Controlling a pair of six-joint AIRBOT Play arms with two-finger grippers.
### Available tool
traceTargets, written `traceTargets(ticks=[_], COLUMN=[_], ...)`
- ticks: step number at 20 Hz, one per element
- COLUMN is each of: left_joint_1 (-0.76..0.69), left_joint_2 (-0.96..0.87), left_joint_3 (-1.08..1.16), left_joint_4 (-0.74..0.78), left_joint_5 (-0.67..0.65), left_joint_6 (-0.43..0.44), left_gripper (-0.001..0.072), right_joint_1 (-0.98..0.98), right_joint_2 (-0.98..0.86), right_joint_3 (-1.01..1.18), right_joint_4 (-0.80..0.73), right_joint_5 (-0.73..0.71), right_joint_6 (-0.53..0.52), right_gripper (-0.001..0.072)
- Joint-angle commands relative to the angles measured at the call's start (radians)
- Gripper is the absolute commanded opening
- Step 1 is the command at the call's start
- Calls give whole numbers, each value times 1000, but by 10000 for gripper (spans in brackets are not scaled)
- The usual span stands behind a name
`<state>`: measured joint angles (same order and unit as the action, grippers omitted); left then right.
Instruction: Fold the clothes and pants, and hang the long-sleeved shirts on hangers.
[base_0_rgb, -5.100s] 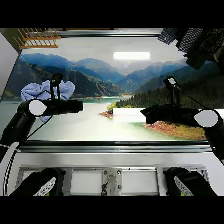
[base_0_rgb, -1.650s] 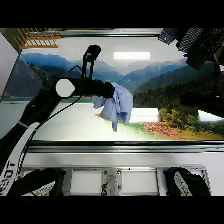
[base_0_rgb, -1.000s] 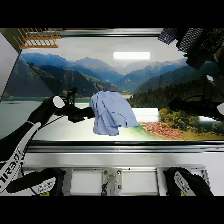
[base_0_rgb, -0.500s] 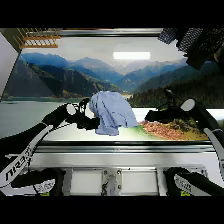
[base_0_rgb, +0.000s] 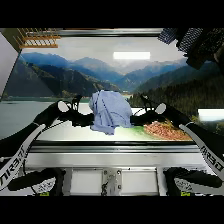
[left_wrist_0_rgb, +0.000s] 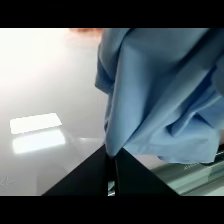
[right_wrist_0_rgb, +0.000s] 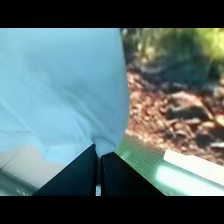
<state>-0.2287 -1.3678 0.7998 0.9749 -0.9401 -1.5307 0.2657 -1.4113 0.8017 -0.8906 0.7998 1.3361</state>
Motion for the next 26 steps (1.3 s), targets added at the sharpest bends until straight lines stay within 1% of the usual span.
traceTargets(ticks=[1,3,4,5,7,9,11,13,16,17,20,22,23,24,26], left_joint_1=[117,237,288,341,391,405,402,402,403,403,403,403,403,403,402], left_joint_2=[108,212,265,323,433,538,631,715,801,819,829,826,813,796,723], left_joint_3=[35,159,226,301,428,503,547,558,558,557,529,444,386,333,243], left_joint_4=[41,134,132,122,123,124,124,125,133,133,132,132,128,125,123], left_joint_5=[-34,-121,-156,-183,-196,-186,-186,-185,-202,-220,-299,-337,-352,-355,-319], left_joint_6=[25,26,39,43,43,44,43,43,43,42,24,-29,-58,-67,-66], left_gripper=[6,6,6,6,7,6,7,7,6,7,7,6,7,7,7], right_joint_1=[-19,-86,-122,-154,-208,-233,-234,-234,-235,-235,-235,-235,-235,-235,-235], right_joint_2=[42,120,171,219,320,430,529,617,698,713,715,685,657,620,525], right_joint_3=[107,270,367,456,607,694,706,706,706,706,706,706,706,706,706], right_joint_4=[-150,-328,-399,-431,-434,-434,-435,-436,-458,-480,-558,-565,-565,-565,-565], right_joint_5=[53,186,250,293,320,304,276,285,309,319,335,335,335,334,332], right_joint_6=[-3,-3,-3,-3,-3,2,4,4,5,10,99,130,166,207,229], right_gripper=[14,14,14,14,14,14,14,13,14,14,14,14,14,14,14])
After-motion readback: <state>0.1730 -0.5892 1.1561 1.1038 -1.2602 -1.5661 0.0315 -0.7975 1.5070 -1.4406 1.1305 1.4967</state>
